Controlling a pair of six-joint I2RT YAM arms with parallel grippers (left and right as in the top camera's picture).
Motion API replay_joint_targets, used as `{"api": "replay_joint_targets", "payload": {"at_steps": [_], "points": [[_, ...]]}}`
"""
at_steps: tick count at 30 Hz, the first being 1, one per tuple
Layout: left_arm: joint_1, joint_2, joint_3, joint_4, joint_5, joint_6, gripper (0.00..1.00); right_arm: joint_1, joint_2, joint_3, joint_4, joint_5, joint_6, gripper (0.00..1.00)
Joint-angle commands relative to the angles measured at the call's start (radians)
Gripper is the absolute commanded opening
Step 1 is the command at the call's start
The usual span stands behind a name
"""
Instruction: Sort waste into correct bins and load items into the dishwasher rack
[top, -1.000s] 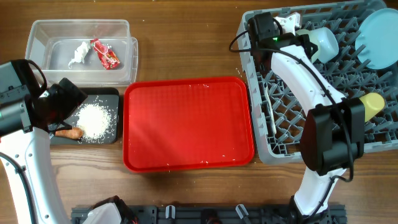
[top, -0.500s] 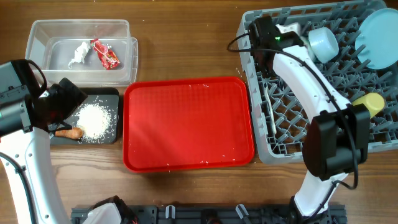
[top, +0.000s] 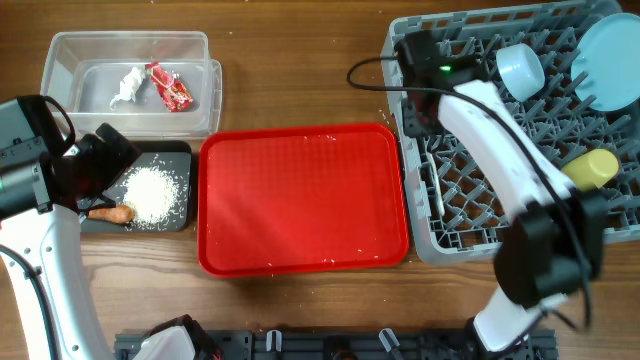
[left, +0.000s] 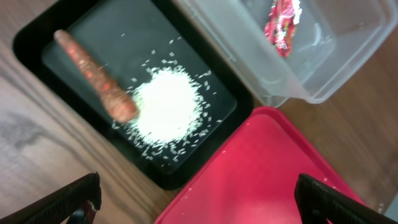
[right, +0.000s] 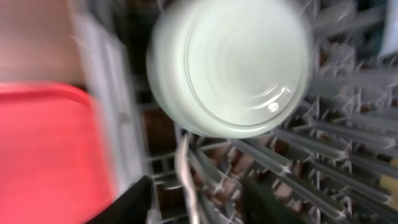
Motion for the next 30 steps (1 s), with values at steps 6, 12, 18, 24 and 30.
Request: {"api": "replay_joint_targets", "payload": {"at_steps": [6,12,18,24,30], "points": [[-0.296,0.045,0.006,0.123,0.09,0.227,1.0,-0.283,-0.234,0.008,0.018,-0.677,-0.24,0.88],[-0.406,0.19,0.006,-0.076,0.074,0.249,1.0,-0.364,-0.238,0.008,-0.214,-0.534,-0.255,0.99],[-0.388,-0.018,-0.069,-0.073,0.037,0.249,1.0,-0.364,-0.439,-0.132,-0.121,-0.535,-0.248,1.0],[-0.388,-0.55,-0.398,0.21,0.038,0.211,1.0,-0.364,-0.917,-0.485,0.139,-0.52,-0.23,1.0],[-0.388,-0.755,-0.425,0.209,0.037,0.208,1.0,-0.364,-1.046,-0.498,0.042,-0.52,-0.23,1.0]]}}
